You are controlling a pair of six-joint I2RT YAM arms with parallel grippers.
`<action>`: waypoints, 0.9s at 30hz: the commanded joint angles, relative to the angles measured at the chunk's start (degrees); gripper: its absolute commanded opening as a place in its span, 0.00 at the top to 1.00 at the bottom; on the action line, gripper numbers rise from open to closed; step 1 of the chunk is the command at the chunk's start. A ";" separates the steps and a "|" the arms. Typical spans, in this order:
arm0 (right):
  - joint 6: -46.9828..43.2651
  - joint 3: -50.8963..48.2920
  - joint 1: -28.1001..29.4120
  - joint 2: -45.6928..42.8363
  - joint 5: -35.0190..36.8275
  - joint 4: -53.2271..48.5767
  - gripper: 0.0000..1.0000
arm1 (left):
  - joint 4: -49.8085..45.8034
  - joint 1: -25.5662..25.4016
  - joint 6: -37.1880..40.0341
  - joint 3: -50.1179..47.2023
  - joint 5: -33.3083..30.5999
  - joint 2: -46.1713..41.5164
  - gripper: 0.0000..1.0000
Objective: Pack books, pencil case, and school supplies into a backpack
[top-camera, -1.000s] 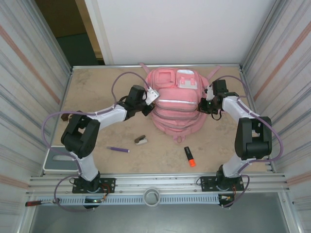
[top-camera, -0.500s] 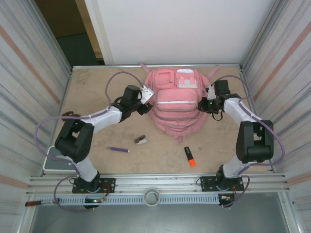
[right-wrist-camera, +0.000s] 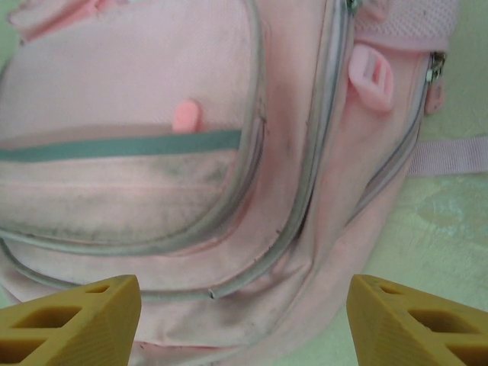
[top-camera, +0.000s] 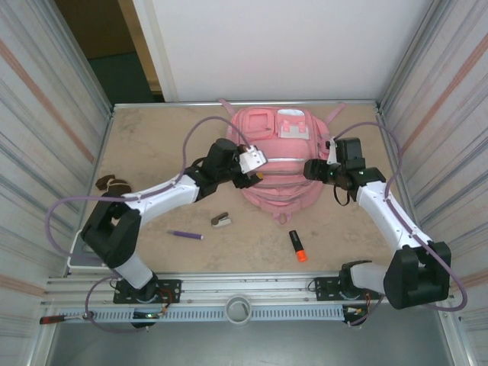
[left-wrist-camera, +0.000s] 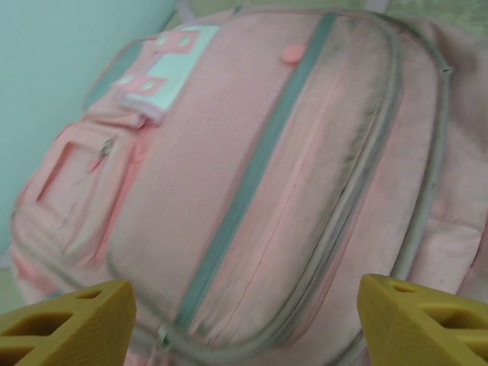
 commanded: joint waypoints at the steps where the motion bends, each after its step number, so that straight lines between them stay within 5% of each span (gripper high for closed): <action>1: 1.20 -2.39 -0.18 -1.18 3.22 -0.51 0.30 | -4.17 -1.72 6.38 5.63 2.83 4.35 0.22; 11: 2.47 -3.96 1.74 0.89 2.43 0.45 0.29 | -10.25 -2.53 8.76 20.14 1.11 17.15 0.18; 27: 9.52 -10.68 12.46 -1.69 8.74 -4.67 0.25 | -14.04 0.95 5.30 27.55 11.39 20.38 0.14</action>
